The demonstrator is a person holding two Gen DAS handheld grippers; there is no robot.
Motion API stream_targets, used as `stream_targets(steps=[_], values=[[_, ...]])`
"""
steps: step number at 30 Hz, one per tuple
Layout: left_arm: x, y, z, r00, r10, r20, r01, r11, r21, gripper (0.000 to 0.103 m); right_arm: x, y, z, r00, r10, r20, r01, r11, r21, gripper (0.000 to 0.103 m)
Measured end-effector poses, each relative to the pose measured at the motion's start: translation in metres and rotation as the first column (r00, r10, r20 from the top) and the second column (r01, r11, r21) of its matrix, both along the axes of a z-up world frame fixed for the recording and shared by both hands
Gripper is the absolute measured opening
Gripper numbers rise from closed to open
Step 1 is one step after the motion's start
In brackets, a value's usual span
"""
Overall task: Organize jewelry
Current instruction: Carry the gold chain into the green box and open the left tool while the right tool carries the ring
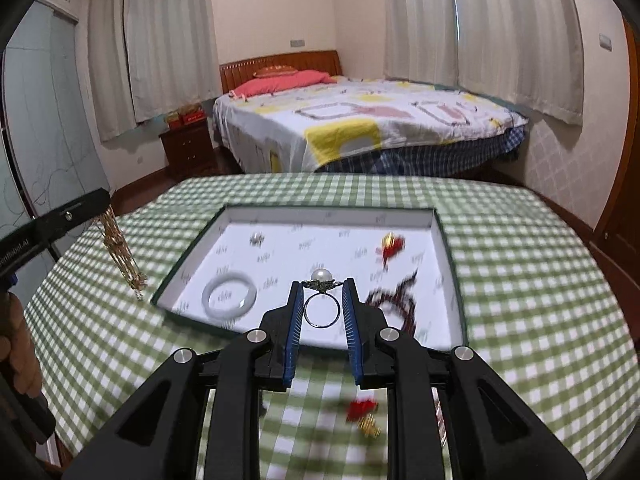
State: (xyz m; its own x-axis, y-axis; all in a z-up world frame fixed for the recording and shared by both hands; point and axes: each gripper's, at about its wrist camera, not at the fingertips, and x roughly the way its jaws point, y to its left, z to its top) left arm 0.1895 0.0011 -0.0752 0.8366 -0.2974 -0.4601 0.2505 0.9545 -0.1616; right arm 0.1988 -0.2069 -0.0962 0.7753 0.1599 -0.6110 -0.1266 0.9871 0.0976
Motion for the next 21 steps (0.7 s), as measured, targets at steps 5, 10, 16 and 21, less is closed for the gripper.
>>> stream_targets(steps=[5, 10, 16, 21], values=[[0.02, -0.01, 0.005, 1.0, -0.012, 0.026, 0.012, 1.0, 0.002, 0.004, 0.023, -0.003, 0.011, 0.999, -0.007, 0.039, 0.007, 1.0, -0.01, 0.021], [0.045, -0.019, 0.0, 0.999, -0.017, 0.032, 0.017, 1.0, 0.005, 0.004, 0.046, -0.005, 0.013, 0.998, -0.007, 0.064, 0.008, 1.0, -0.026, 0.021], [0.081, -0.027, -0.023, 1.0, -0.006, -0.006, 0.006, 1.0, 0.02, 0.004, 0.081, -0.006, 0.0, 0.998, -0.003, 0.059, 0.005, 0.999, -0.038, 0.021], [0.115, -0.028, -0.055, 0.996, 0.014, -0.083, -0.01, 0.999, 0.038, 0.004, 0.108, -0.009, -0.031, 1.0, -0.007, 0.0, 0.007, 0.998, -0.056, 0.021]])
